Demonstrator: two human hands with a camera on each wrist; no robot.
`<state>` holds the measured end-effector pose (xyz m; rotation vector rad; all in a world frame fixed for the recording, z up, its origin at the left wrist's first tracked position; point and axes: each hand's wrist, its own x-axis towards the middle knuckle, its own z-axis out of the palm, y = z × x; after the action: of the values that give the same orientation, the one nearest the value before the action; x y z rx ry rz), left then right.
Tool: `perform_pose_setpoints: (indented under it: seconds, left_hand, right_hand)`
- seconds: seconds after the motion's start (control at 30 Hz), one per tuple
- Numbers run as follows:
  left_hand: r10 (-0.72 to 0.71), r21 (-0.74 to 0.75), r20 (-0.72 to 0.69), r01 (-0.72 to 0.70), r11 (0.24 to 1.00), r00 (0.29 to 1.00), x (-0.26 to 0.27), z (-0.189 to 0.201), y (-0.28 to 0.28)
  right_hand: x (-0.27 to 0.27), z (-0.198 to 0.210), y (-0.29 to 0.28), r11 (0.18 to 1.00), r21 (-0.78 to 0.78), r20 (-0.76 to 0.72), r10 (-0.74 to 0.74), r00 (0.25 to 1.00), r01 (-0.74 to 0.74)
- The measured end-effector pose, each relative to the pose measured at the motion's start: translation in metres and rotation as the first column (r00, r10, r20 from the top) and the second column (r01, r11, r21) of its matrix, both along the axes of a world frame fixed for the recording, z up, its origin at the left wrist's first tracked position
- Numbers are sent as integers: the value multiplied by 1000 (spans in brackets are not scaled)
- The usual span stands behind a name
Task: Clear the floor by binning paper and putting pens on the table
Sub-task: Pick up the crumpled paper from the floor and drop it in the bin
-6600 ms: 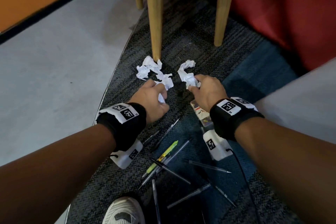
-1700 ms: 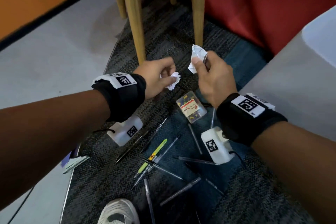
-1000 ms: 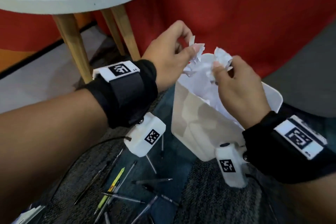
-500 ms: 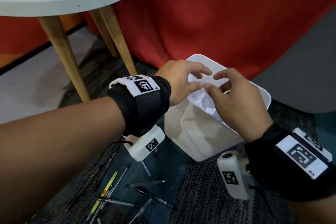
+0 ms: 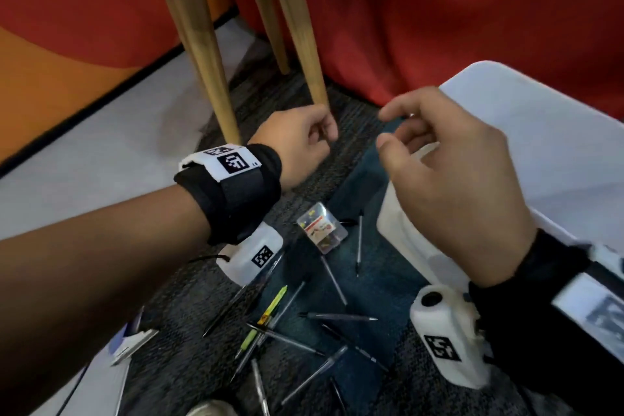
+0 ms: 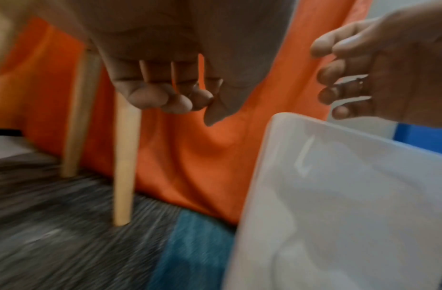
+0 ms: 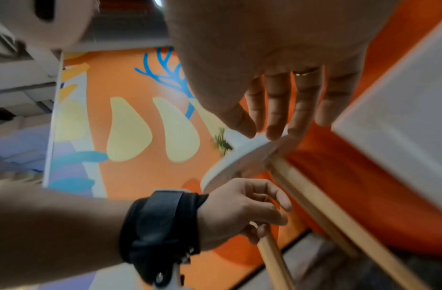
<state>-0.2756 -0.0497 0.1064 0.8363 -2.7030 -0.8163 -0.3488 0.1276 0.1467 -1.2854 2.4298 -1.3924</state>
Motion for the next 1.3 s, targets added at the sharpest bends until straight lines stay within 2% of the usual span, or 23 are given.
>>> perform_pose_setpoints:
  seconds: [0.07,0.13,0.2,0.3,0.4,0.53,0.67,0.77,0.83,0.97,1.03,1.13,1.3]
  left_hand:
    - [87,10,96,-88,996,992,21,-23,-20]
    - [138,-3,195,-140,990,971,43,-45,-38]
    - [177,3,293,-186,982,940,66,-66,-58]
    - [236,-3,409,-257,966,881,91,-92,-80]
    - [313,-68,497,-324,944,809,113,-120,-103]
    - [347,-99,521,-349,932,779,132,-153,-131]
    - [332,-85,521,-339,937,786,134,-183,-148]
    - [225,-78,565,-220,972,794,129,-205,-152]
    - [153,-44,639,-164,986,754,121,-212,-152]
    - [62,-10,773,-86,996,632,108,-218,-146]
    - [77,-27,767,-88,996,637,108,-219,-143]
    - [96,8,712,-144,990,695,105,-214,-134]
    - [129,113,614,-249,962,779,84,-181,-98]
  right_hand:
    - [12,-27,-19,996,55,23,67,997,-68]
    - [22,-59,-37,973,177,59,140,988,-148]
    - [33,-94,-53,918,333,95,195,976,-216]
    - [43,-132,-59,831,496,64,253,965,-250]
    - [52,-160,-67,756,582,109,292,950,-299]
    - [53,-185,-76,699,640,160,283,946,-318]
    - [51,-200,-83,672,657,216,267,939,-341]
    - [49,-211,-84,657,666,250,248,936,-352]
    - [47,-217,-79,648,685,263,208,942,-335]
    - [36,-229,-59,642,730,200,130,971,-236]
    - [29,-233,-49,622,749,207,105,973,-226]
    - [21,-236,-37,592,776,219,69,973,-217]
    - [17,-226,-27,673,720,219,12,976,-170]
